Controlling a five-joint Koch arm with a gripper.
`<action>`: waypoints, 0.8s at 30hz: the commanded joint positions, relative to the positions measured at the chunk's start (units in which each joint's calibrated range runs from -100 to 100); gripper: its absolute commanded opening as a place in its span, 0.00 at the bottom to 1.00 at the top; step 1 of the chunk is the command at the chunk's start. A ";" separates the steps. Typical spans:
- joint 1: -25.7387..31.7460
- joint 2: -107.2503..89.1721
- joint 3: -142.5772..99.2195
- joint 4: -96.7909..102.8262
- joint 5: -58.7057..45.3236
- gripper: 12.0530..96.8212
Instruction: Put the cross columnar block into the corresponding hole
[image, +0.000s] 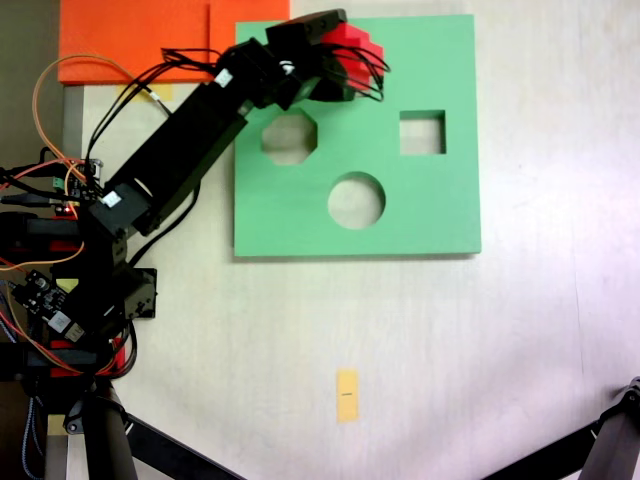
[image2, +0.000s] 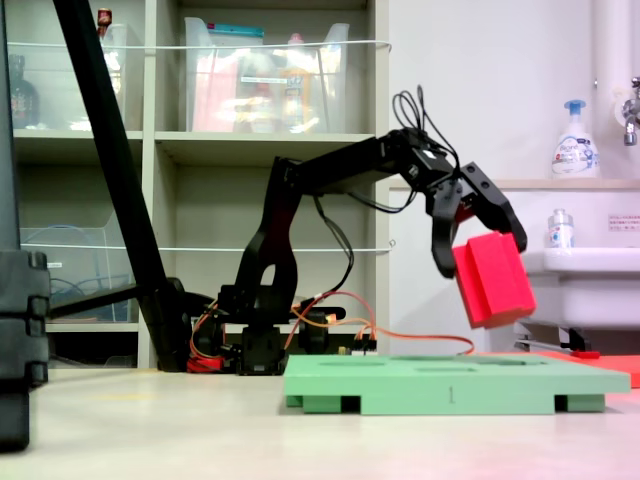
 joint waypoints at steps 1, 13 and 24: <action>0.54 -0.48 4.49 6.03 1.27 0.40; 0.73 5.39 4.49 6.61 1.03 0.40; 0.05 9.86 4.49 7.77 0.05 0.40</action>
